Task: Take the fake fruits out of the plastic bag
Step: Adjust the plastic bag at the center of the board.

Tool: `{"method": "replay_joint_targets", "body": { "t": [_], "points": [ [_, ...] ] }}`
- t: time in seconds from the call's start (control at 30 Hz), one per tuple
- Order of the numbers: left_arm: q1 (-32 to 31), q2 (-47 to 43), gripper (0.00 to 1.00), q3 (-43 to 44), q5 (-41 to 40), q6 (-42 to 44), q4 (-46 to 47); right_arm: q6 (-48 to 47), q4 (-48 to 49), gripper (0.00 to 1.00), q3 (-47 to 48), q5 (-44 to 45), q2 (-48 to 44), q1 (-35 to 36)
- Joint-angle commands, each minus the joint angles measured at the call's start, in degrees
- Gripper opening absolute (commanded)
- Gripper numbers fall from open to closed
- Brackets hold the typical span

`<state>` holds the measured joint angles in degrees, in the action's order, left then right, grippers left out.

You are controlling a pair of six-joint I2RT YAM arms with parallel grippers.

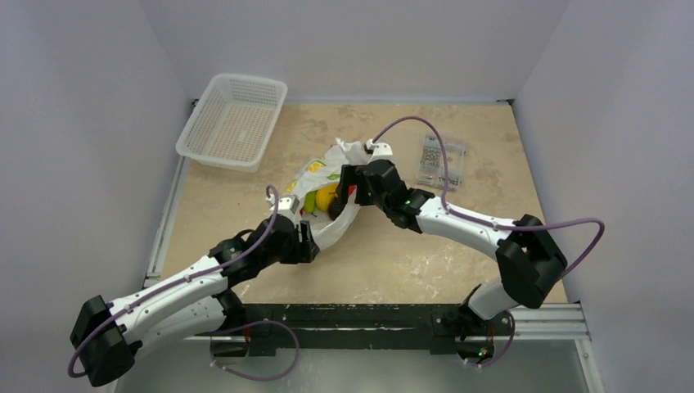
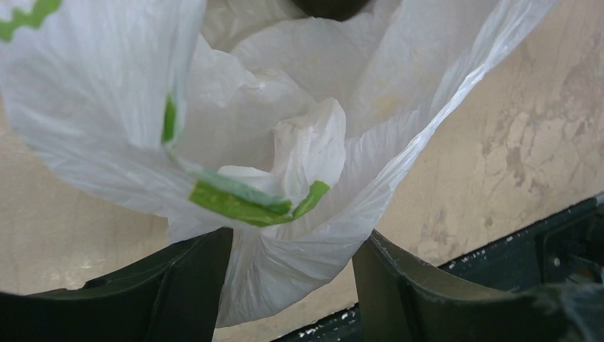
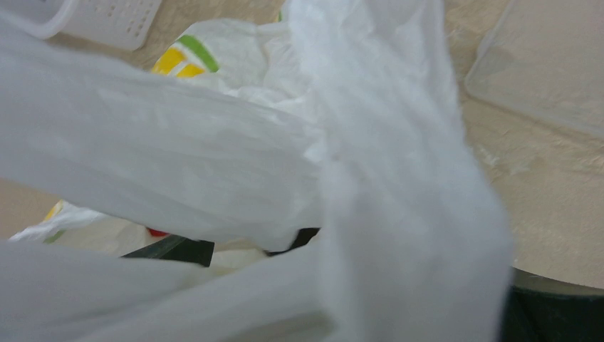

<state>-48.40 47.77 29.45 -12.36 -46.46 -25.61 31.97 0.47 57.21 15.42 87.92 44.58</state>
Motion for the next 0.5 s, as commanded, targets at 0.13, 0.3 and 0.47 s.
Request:
{"method": "replay_joint_targets", "body": {
  "t": [0.13, 0.3, 0.47],
  "points": [
    [-0.47, 2.90, 0.62, -0.16, 8.95, -1.88, 5.06, 5.51, 2.83, 0.96, -9.35, 1.10, -3.39, 6.57],
    [-0.47, 0.95, 0.66, -0.90, 11.25, -2.66, 2.52, 1.65, 8.85, 0.50, -16.16, 3.56, -4.46, 6.53],
    [-0.47, -5.24, 0.80, 7.26, 16.83, 4.50, -2.64, -0.40, 12.36, 0.27, -19.85, 1.03, -7.95, 6.58]
  ]
}}
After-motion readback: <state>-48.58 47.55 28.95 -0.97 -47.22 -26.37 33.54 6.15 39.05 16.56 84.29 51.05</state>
